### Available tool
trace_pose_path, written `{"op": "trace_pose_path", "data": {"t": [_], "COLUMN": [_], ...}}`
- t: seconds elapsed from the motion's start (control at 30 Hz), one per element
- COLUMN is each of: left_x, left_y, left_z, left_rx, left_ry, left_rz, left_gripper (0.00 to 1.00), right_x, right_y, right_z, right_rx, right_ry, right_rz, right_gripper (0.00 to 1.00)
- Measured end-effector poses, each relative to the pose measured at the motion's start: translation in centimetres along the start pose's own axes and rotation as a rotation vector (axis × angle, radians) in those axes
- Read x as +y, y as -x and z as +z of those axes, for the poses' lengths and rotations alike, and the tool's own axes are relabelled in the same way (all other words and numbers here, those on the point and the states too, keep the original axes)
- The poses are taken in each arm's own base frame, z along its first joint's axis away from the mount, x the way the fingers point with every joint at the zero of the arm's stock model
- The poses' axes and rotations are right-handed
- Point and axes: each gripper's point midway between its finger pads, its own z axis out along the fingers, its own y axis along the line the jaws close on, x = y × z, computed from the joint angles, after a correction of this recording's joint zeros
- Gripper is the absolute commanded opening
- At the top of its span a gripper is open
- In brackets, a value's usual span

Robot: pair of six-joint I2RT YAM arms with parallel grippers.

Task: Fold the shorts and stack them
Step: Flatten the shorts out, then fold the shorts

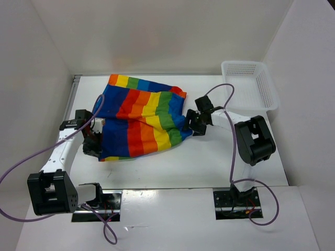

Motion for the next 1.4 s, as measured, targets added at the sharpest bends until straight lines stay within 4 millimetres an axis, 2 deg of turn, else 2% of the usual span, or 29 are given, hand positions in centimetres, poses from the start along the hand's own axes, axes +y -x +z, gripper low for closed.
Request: {"op": "trace_pose_path", "data": {"t": [0.07, 0.1, 0.13, 0.17, 0.2, 0.23, 0.37, 0.5, 0.63, 0.73, 0.83, 0.93, 1.0, 1.07, 1.13, 1.17, 1.23, 1.3, 1.4], "left_x": [0.0, 0.1, 0.2, 0.3, 0.5, 0.6, 0.9, 0.4, -1.4, -3.2, -4.7, -5.5, -5.6, -5.3, -4.8, -4.3, -3.2, -2.0, -0.8], "left_y": [0.5, 0.7, 1.0, 1.4, 1.8, 2.3, 3.7, 4.5, 5.9, 7.5, 9.3, 12.0, 14.2, 16.5, 19.1, 20.8, 23.4, 25.1, 27.6], "left_z": [-0.3, -0.5, -0.7, -0.9, -1.2, -1.5, -3.0, -5.3, -10.0, -14.4, -18.8, -22.5, -23.4, -22.4, -20.3, -18.4, -14.8, -11.4, -8.1], "left_rx": [-0.019, -0.028, -0.041, -0.054, -0.071, -0.094, -0.177, -0.285, -0.454, -0.596, -0.74, -0.855, -0.885, -0.852, -0.795, -0.752, -0.677, -0.601, -0.538], "left_ry": [0.001, 0.003, 0.005, 0.007, 0.009, 0.012, 0.021, 0.014, -0.045, -0.114, -0.166, -0.19, -0.2, -0.208, -0.203, -0.192, -0.163, -0.134, -0.107], "left_rz": [0.0, -0.002, -0.006, -0.011, -0.017, -0.021, -0.026, -0.012, 0.029, 0.077, 0.131, 0.178, 0.194, 0.188, 0.174, 0.161, 0.133, 0.104, 0.083], "left_gripper": [0.06, 0.06, 0.06, 0.05, 0.05, 0.05, 0.03, 0.0, 0.0, 0.0, 0.0, 0.0, 0.0, 0.0, 0.0, 0.0, 0.0, 0.0, 0.0], "right_x": [0.2, 0.3, 0.3, 0.4, 0.5, 0.5, 0.5, -0.4, -1.1, -0.5, 0.9, 2.1, 2.5, 2.5, 2.5, 2.7, 3.2, 3.6, 3.8], "right_y": [0.3, 0.4, 0.5, 0.6, 0.6, 0.6, 1.0, 0.8, -1.3, -2.6, -2.3, -1.9, -1.9, -2.4, -2.7, -2.6, -1.5, 0.0, 2.1], "right_z": [0.2, 0.4, 0.5, 0.7, 0.8, 0.9, 0.6, -1.3, -4.3, -7.7, -11.3, -14.1, -14.8, -14.9, -14.6, -14.3, -13.1, -11.3, -8.9], "right_rx": [-0.006, -0.008, -0.008, -0.006, -0.005, -0.001, 0.001, 0.043, 0.172, 0.259, 0.256, 0.237, 0.236, 0.256, 0.299, 0.318, 0.344, 0.355, 0.367], "right_ry": [-0.009, -0.011, -0.013, -0.013, -0.011, -0.01, -0.009, -0.006, 0.04, 0.123, 0.202, 0.27, 0.309, 0.343, 0.361, 0.368, 0.384, 0.393, 0.407], "right_rz": [0.01, 0.014, 0.015, 0.012, 0.008, 0.004, -0.058, -0.293, -0.588, -0.773, -0.932, -1.027, -1.051, -1.059, -1.048, -1.038, -1.018, -0.999, -0.949], "right_gripper": [0.59, 0.5, 0.27, 0.14, 0.03, 0.0, 0.0, 0.0, 0.0, 0.0, 0.0, 0.0, 0.0, 0.0, 0.0, 0.0, 0.0, 0.0, 0.0]}}
